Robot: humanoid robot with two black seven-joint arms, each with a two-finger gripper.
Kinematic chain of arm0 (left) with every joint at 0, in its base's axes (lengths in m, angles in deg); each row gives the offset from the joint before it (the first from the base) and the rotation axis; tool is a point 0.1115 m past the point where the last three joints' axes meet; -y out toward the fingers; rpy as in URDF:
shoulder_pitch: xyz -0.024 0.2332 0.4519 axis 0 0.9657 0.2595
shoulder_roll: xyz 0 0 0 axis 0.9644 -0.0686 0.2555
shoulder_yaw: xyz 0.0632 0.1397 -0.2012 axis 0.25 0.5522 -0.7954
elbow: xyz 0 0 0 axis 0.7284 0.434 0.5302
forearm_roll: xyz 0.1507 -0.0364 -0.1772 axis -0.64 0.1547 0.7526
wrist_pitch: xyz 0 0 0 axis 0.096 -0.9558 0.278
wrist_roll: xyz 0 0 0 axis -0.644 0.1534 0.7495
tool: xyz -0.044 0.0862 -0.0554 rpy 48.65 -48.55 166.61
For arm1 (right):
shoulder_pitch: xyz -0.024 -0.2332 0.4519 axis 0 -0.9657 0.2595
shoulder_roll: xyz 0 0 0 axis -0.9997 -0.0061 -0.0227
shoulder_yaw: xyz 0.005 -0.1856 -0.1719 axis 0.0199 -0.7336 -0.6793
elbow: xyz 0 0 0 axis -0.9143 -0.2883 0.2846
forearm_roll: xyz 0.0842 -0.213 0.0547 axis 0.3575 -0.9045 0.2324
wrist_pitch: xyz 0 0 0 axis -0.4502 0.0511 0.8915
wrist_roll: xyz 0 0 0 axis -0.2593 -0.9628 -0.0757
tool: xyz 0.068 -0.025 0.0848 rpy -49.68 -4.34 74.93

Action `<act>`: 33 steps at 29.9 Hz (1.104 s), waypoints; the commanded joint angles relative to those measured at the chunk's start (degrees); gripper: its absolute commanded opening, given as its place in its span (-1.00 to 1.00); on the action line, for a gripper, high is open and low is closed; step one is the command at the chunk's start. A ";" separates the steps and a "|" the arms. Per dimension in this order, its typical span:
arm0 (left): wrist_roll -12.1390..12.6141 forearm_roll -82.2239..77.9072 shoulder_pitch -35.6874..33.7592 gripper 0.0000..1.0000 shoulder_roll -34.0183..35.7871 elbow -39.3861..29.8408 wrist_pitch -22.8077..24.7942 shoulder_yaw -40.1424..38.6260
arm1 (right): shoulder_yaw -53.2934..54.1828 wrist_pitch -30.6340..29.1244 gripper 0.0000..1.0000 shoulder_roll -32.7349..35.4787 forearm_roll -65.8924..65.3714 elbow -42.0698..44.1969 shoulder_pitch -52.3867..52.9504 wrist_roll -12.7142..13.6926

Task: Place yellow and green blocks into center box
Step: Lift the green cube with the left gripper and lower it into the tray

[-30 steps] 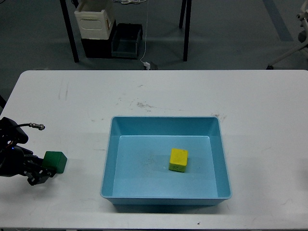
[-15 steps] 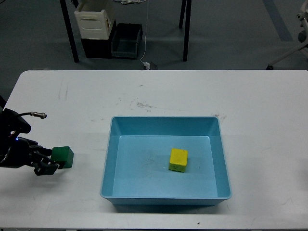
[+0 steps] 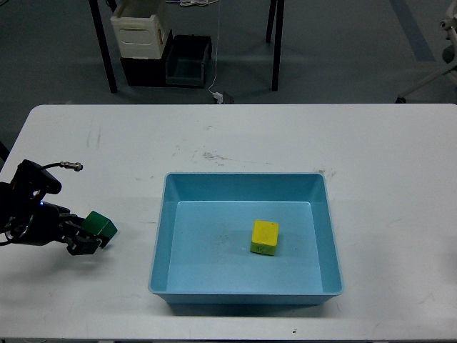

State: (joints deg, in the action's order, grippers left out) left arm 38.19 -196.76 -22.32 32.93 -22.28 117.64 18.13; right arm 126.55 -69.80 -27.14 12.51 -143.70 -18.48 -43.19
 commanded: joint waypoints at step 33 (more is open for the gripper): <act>0.00 5.66 -31.49 -0.55 -11.04 -16.79 0.06 7.05 | -1.59 -0.45 1.00 0.00 0.00 0.00 0.52 0.08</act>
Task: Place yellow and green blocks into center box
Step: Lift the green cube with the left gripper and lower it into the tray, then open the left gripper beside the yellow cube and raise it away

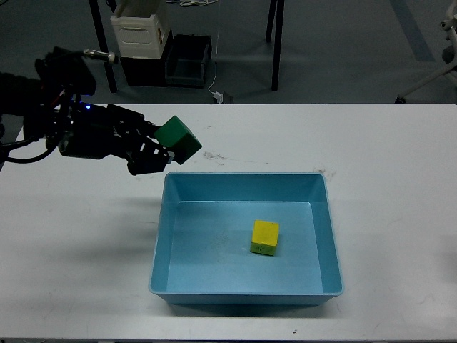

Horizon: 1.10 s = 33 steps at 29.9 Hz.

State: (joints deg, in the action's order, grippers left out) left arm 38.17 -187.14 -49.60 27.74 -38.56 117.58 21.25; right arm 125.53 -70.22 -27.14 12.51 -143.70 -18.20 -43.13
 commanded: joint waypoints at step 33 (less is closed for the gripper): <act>0.02 -10.58 -9.15 0.97 -23.88 12.76 0.12 23.81 | -1.10 0.14 1.00 -0.35 0.00 -0.09 0.68 0.11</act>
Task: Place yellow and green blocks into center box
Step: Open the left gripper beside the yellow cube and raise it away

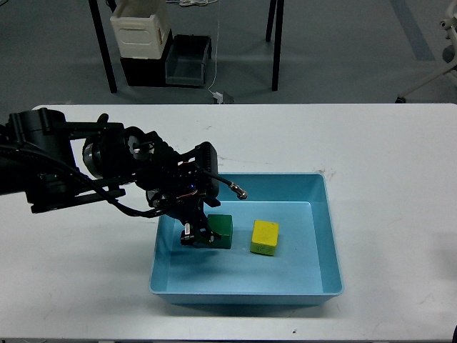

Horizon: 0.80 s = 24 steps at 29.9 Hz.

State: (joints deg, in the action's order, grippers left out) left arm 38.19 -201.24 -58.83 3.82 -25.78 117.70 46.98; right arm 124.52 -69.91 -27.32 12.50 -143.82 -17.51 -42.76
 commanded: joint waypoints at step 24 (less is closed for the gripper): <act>0.00 65.31 56.20 1.00 -0.55 -10.64 -19.56 -66.41 | -10.11 0.18 1.00 -3.16 44.55 -2.43 6.15 9.84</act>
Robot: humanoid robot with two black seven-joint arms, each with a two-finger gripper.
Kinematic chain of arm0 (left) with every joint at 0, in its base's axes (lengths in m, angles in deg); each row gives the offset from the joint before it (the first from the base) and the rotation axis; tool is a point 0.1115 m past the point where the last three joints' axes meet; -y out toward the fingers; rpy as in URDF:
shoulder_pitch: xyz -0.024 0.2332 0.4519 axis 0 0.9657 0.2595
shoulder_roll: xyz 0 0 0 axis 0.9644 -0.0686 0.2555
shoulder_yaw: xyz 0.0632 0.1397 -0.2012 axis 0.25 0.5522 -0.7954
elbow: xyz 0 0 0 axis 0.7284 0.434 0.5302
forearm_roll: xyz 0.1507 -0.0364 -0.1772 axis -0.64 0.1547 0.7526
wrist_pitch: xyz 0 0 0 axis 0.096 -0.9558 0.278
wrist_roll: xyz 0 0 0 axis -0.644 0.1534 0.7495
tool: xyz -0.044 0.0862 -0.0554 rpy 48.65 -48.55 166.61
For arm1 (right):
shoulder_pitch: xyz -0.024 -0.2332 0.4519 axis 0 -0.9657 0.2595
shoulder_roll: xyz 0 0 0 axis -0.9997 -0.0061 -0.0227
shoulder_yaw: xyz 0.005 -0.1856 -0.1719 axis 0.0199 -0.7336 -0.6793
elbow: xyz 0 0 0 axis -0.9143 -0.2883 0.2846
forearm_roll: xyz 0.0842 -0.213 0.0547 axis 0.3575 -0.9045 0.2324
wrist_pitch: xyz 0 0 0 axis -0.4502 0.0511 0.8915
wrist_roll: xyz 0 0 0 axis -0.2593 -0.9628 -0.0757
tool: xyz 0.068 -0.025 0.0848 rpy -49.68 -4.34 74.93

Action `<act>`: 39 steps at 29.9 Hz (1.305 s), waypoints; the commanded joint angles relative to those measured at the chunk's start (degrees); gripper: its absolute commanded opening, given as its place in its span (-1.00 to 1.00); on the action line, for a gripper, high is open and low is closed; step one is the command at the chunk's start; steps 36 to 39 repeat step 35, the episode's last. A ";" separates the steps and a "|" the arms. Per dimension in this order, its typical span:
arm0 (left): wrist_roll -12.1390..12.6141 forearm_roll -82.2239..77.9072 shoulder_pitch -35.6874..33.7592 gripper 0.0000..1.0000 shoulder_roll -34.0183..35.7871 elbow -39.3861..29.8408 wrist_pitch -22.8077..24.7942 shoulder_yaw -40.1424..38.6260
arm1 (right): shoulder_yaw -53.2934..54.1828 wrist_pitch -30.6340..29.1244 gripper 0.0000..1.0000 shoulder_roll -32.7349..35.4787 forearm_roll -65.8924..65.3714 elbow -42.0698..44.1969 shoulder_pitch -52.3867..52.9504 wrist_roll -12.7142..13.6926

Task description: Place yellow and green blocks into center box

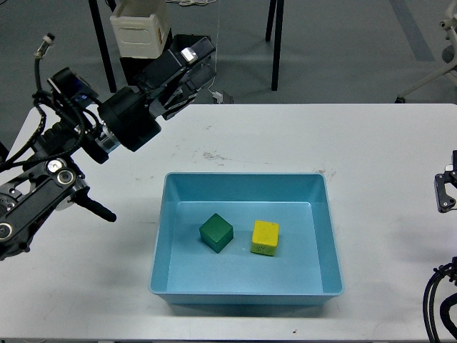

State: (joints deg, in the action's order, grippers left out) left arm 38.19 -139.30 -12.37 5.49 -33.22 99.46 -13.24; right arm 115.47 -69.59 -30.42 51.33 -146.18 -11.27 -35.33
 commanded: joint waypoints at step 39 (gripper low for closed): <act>7.87 81.34 35.00 1.00 -12.18 -4.17 9.31 -12.19 | -6.25 -0.49 1.00 -0.15 17.25 -3.49 -9.94 13.50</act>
